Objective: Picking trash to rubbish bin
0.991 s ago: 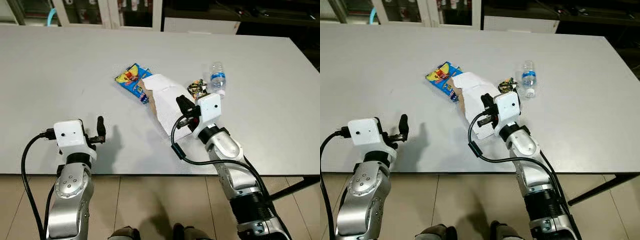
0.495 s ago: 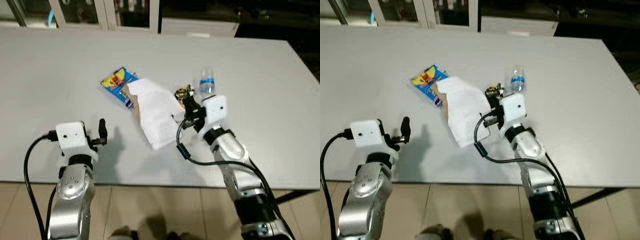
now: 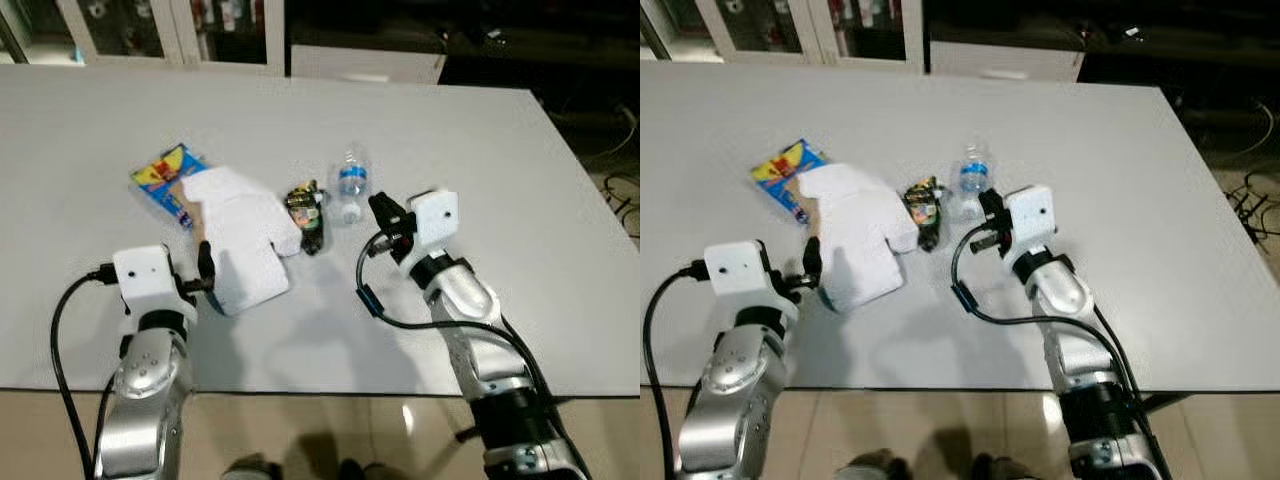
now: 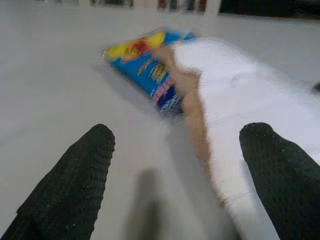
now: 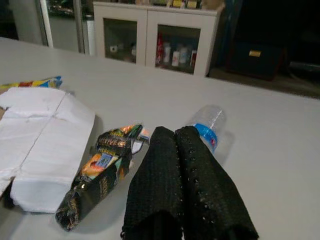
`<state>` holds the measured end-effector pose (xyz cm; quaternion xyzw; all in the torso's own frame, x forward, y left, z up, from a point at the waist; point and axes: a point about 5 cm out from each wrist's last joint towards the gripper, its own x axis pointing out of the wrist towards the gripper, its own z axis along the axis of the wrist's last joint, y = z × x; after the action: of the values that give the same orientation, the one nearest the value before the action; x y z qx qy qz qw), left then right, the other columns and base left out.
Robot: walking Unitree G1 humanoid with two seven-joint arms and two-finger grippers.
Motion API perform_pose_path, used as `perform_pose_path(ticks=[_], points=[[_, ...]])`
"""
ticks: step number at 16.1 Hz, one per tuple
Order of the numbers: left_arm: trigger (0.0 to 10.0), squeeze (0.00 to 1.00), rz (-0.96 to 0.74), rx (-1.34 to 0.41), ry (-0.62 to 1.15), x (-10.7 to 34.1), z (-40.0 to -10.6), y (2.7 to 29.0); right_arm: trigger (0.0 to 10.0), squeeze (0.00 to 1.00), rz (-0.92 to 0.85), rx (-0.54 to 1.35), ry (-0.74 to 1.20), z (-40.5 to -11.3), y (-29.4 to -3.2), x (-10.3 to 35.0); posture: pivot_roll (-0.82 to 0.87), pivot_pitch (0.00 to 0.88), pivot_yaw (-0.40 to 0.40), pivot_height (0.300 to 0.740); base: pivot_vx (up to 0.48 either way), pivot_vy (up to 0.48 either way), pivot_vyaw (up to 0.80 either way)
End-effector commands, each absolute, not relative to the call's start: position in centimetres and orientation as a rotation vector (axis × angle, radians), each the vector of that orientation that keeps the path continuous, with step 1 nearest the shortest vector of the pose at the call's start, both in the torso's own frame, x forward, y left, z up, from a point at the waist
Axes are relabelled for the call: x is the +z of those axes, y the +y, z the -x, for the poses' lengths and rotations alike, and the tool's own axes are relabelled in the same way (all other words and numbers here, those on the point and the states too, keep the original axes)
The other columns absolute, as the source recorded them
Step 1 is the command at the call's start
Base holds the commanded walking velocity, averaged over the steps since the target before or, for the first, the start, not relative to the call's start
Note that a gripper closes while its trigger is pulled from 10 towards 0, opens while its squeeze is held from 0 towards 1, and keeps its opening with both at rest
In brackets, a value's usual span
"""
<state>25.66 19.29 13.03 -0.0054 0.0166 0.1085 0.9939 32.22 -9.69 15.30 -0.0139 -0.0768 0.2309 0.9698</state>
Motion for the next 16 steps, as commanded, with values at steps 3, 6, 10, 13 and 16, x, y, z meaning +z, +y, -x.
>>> perform_pose_path(ticks=[3, 6, 10, 13, 16], points=[[10.0, 0.00, 0.047, 0.240, 0.036, 12.9, -25.5, 19.4, 10.0, 0.00, 0.036, 0.485, -0.153, -32.2, -9.5, 15.4, 0.00, 0.153, -0.026, 0.740, 0.165, -0.246, 0.00], [10.0, 0.00, 0.061, 0.268, 0.038, 12.8, -25.5, 19.7, 10.0, 0.00, 0.036, 0.486, -0.152, -32.2, -9.4, 15.4, 0.00, 0.153, -0.026, 0.740, 0.000, 0.000, 0.00], [10.0, 0.00, 0.103, 0.302, 0.045, 12.7, -25.5, 19.9, 10.0, 0.00, 0.037, 0.486, -0.150, -32.2, -9.4, 15.3, 0.00, 0.152, -0.028, 0.740, 0.000, 0.000, 0.00], [10.0, 0.00, 0.096, 0.373, 0.022, 13.3, -25.4, 20.8, 10.0, 0.00, 0.038, 0.484, -0.142, -32.2, -9.5, 15.1, 0.00, 0.152, -0.028, 0.740, 0.000, 0.000, 0.00], [10.0, 0.00, 0.098, 0.411, 0.023, 13.2, -25.1, 21.3, 10.0, 0.00, 0.038, 0.486, -0.139, -32.1, -9.5, 15.0, 0.00, 0.156, -0.027, 0.740, 0.000, 0.000, 0.00]])
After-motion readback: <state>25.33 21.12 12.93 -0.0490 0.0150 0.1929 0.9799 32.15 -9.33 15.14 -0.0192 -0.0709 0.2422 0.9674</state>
